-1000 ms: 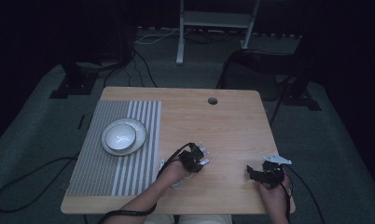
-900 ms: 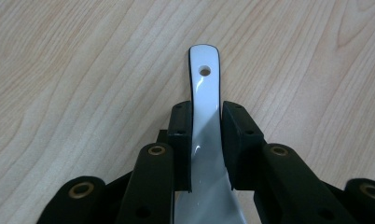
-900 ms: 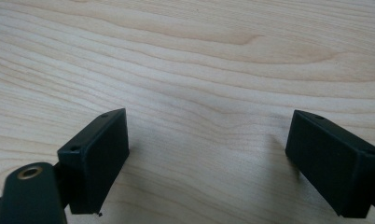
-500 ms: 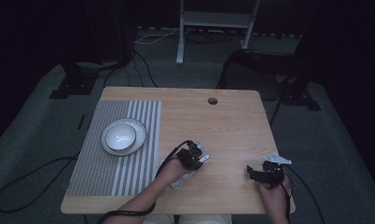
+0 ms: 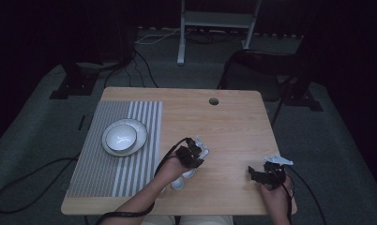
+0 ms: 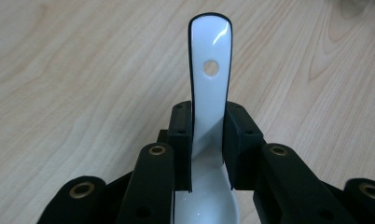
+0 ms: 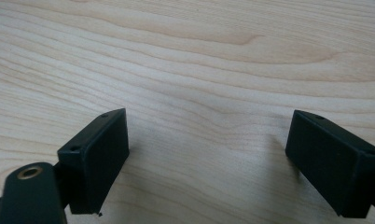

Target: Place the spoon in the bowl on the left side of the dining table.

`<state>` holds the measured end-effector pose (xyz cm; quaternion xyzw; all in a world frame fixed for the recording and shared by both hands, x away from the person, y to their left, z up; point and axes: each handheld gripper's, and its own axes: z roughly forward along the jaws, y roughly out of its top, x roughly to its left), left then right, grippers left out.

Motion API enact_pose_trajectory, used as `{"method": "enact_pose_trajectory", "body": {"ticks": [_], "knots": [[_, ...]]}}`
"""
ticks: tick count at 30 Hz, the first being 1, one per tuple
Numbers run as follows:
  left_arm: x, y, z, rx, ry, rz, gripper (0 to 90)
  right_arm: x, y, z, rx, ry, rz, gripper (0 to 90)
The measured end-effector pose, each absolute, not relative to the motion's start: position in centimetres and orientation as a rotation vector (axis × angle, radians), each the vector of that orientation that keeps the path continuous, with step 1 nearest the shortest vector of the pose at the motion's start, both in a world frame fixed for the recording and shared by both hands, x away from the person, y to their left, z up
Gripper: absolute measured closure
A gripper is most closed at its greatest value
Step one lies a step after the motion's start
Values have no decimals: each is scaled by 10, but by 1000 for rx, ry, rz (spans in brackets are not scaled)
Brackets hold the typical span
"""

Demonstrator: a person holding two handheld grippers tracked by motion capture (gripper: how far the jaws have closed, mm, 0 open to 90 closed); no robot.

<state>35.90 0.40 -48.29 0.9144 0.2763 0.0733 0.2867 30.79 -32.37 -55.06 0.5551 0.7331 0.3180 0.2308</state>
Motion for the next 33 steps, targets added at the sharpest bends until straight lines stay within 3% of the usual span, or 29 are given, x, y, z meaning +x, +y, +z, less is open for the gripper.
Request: {"method": "enact_pose_trajectory", "body": {"ticks": [33], "knots": [[362,59,-440,2342,811,296,752,308,-324,-551,1522,2017,873,127]]}}
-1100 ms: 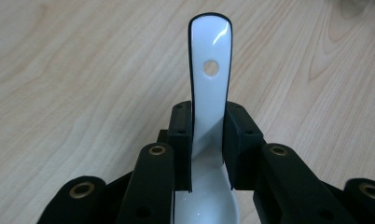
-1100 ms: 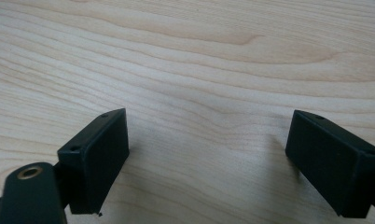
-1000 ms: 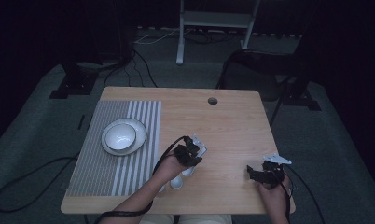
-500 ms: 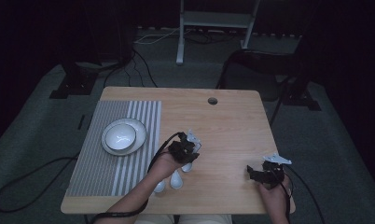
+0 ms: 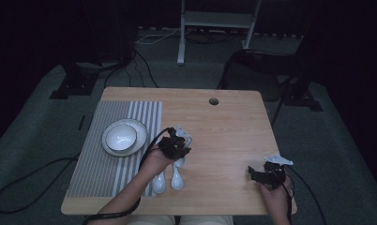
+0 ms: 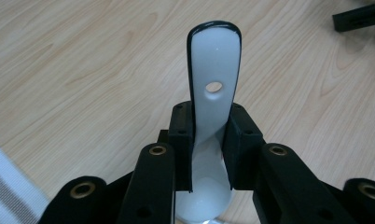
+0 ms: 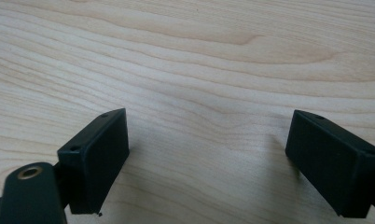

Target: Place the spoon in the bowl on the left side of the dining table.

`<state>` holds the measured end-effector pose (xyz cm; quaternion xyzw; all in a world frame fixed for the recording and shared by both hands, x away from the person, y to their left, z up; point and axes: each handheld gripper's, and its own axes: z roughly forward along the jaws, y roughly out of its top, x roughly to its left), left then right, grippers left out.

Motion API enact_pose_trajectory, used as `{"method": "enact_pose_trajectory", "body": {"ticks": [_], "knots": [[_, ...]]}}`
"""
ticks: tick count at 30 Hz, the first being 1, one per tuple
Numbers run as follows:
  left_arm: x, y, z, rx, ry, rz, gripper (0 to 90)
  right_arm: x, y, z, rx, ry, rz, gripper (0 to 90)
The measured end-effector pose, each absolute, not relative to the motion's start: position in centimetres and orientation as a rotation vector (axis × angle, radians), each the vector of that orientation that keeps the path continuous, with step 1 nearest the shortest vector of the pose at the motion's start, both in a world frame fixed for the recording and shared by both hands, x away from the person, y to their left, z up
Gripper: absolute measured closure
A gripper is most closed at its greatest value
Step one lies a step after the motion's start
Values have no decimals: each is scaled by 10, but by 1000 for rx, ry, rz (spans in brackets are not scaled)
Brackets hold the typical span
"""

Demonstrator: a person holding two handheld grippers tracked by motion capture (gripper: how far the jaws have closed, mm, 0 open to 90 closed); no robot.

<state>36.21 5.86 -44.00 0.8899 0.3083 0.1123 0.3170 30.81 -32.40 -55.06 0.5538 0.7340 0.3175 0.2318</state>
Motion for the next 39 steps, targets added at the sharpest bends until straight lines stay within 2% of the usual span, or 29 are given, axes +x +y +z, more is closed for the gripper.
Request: {"method": "enact_pose_trajectory", "body": {"ticks": [18,39], "knots": [[379,123,-421,2246,976,356,753,308,-324,-551,1526,2016,874,127],[394,211,-395,2085,1176,507,753,308,-324,-551,1526,2016,874,127]]}}
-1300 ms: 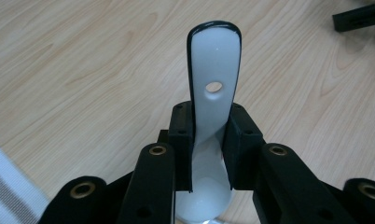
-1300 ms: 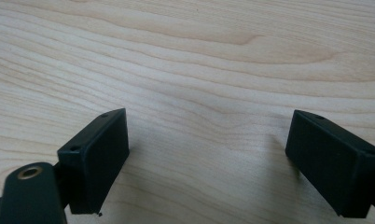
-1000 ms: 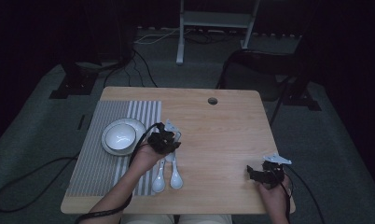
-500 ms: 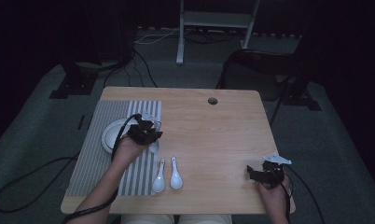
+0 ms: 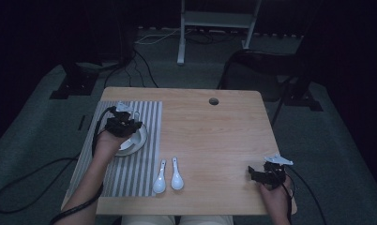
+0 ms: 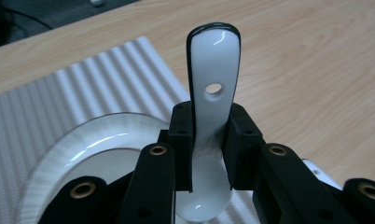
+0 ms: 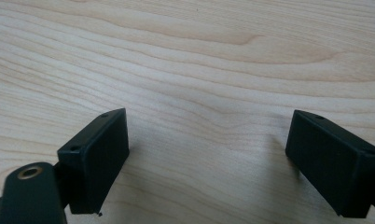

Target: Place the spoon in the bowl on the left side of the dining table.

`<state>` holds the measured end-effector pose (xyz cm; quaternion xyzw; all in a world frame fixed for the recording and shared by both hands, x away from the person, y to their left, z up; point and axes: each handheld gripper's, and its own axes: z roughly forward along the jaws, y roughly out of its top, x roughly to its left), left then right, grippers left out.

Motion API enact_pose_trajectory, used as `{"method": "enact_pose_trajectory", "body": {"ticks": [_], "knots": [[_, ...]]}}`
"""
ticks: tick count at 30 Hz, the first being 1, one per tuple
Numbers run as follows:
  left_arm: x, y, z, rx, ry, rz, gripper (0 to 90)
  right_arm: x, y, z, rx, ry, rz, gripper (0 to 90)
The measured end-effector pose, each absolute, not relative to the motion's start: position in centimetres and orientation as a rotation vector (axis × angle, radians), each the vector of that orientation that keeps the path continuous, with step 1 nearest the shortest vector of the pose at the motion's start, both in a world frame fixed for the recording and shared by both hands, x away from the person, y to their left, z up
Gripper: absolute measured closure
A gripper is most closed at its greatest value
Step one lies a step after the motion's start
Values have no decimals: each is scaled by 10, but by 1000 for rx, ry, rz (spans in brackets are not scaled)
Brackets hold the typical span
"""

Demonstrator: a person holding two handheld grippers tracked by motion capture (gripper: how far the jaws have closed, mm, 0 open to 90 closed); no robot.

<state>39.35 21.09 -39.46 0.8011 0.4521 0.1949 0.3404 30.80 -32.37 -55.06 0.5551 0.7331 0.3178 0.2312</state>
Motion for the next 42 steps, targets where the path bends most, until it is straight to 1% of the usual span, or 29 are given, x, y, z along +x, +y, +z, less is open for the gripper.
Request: {"method": "enact_pose_trajectory", "body": {"ticks": [8,15,26,42], "knots": [[402,238,-406,2051,1282,523,754,308,-324,-551,1526,2016,874,127],[409,254,-428,2043,1358,493,754,308,-324,-551,1526,2015,874,127],[421,260,-453,2031,1426,449,753,308,-324,-551,1526,2015,874,127],[430,255,-468,2019,1458,451,749,308,-324,-551,1526,2016,874,127]]}}
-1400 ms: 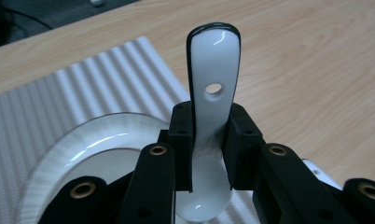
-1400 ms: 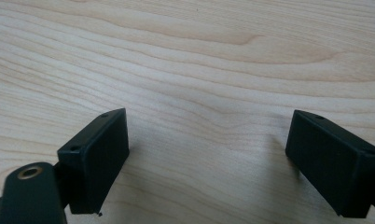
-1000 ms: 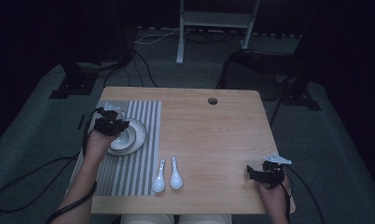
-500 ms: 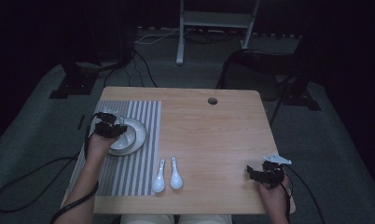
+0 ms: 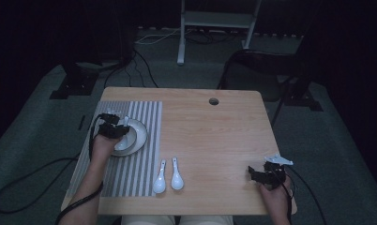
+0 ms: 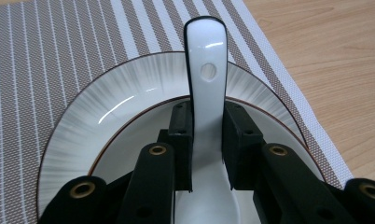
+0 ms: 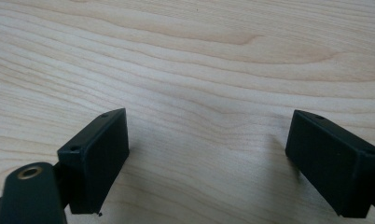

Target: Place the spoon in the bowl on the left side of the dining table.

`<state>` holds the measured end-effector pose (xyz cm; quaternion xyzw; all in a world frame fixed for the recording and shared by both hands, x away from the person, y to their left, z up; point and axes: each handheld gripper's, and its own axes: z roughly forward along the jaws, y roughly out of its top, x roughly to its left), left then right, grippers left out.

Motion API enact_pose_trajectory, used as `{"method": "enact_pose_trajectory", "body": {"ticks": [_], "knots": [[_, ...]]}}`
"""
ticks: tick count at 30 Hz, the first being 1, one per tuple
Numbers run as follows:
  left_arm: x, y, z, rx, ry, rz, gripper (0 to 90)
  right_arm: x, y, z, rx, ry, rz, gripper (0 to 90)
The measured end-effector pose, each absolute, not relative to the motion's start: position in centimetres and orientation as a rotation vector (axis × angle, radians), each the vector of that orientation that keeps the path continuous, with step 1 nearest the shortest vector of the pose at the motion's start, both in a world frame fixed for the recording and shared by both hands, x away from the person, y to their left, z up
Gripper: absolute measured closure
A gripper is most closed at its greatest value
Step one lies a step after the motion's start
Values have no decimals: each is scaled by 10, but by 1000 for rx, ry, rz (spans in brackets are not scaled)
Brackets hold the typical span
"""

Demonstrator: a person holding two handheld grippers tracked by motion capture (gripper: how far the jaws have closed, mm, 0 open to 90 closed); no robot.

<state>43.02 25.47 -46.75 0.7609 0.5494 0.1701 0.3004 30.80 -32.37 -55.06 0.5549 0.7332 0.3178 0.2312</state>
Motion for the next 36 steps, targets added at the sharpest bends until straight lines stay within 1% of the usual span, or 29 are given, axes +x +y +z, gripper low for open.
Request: {"method": "enact_pose_trajectory", "body": {"ticks": [18,19,21,23,25,27,28,30,32,36], "knots": [[431,254,-475,2019,1470,452,730,308,-324,-551,1526,2015,874,127],[431,253,-476,2018,1475,452,703,308,-324,-551,1526,2015,874,127],[431,253,-478,2019,1473,444,692,308,-324,-551,1526,2016,874,127],[430,252,-478,2021,1471,444,658,308,-324,-551,1526,2015,874,127],[429,253,-478,2008,1473,443,591,308,-324,-551,1526,2015,874,127],[427,253,-476,2002,1474,446,550,308,-324,-551,1527,2015,874,127],[426,253,-475,1996,1475,447,498,308,-324,-551,1526,2015,874,127],[423,252,-472,2013,1468,457,470,308,-324,-551,1526,2015,874,127],[421,252,-470,2013,1477,465,414,308,-324,-551,1526,2016,874,127],[416,253,-466,2018,1481,478,373,308,-324,-551,1526,2016,874,127]]}}
